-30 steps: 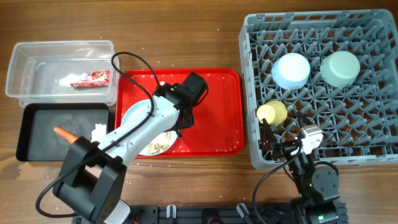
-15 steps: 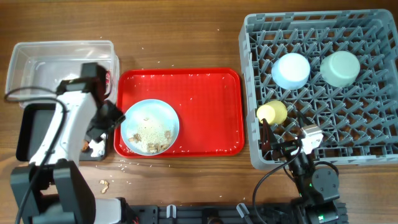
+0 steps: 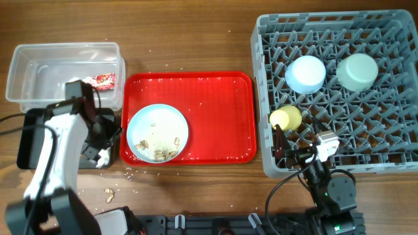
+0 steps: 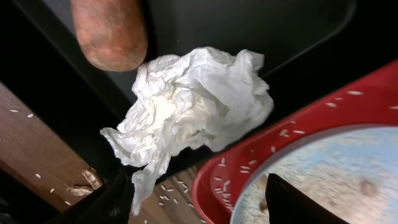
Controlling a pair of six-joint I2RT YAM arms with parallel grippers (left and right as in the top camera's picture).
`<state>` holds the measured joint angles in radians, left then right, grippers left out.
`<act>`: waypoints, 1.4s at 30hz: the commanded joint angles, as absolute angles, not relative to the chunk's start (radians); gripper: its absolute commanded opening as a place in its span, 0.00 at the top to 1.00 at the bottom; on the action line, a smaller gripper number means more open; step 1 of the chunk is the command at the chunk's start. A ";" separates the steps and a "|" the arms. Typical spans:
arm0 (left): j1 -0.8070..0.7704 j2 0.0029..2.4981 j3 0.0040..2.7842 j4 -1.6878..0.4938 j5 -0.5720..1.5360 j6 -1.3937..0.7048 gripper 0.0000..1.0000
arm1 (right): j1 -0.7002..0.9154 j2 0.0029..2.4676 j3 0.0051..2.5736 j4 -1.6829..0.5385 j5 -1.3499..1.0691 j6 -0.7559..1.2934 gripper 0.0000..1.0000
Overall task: Sort waste into correct bins and load items into the dishwasher rack
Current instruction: 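Pick the tissue off the black tray and drop it in the clear bin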
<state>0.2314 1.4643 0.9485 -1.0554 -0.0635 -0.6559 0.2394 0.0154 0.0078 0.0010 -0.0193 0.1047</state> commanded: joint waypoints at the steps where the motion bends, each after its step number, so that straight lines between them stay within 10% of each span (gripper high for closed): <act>1: 0.279 1.352 0.969 -1.070 -0.079 -0.650 0.26 | 0.236 0.005 0.005 0.006 -0.031 0.115 0.00; 11: 0.293 1.485 0.772 -0.793 -0.083 -0.635 0.16 | 0.236 0.005 0.005 0.006 -0.031 0.114 0.00; 21: 0.293 1.523 0.774 -0.747 -0.025 -0.635 0.96 | 0.236 0.005 0.005 0.006 -0.031 0.115 0.00; 31: 0.293 1.341 1.124 -1.067 -0.020 -0.605 0.96 | 0.236 0.005 0.005 0.006 -0.031 0.114 0.00; 40: 0.293 1.420 1.164 -0.662 -0.200 -0.606 0.94 | 0.236 0.005 0.005 0.006 -0.031 0.114 0.00; 41: 0.290 1.461 1.164 -0.620 -0.186 -0.606 0.74 | 0.236 0.005 0.005 0.006 -0.031 0.114 0.00; 42: 0.288 1.489 1.166 -0.593 -0.181 -0.606 0.32 | 0.236 0.005 0.005 0.006 -0.031 0.114 0.00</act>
<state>0.2901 1.3861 1.1610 -0.6609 -0.1368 -0.6178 0.2394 0.0151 0.0078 0.0010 -0.0193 0.1047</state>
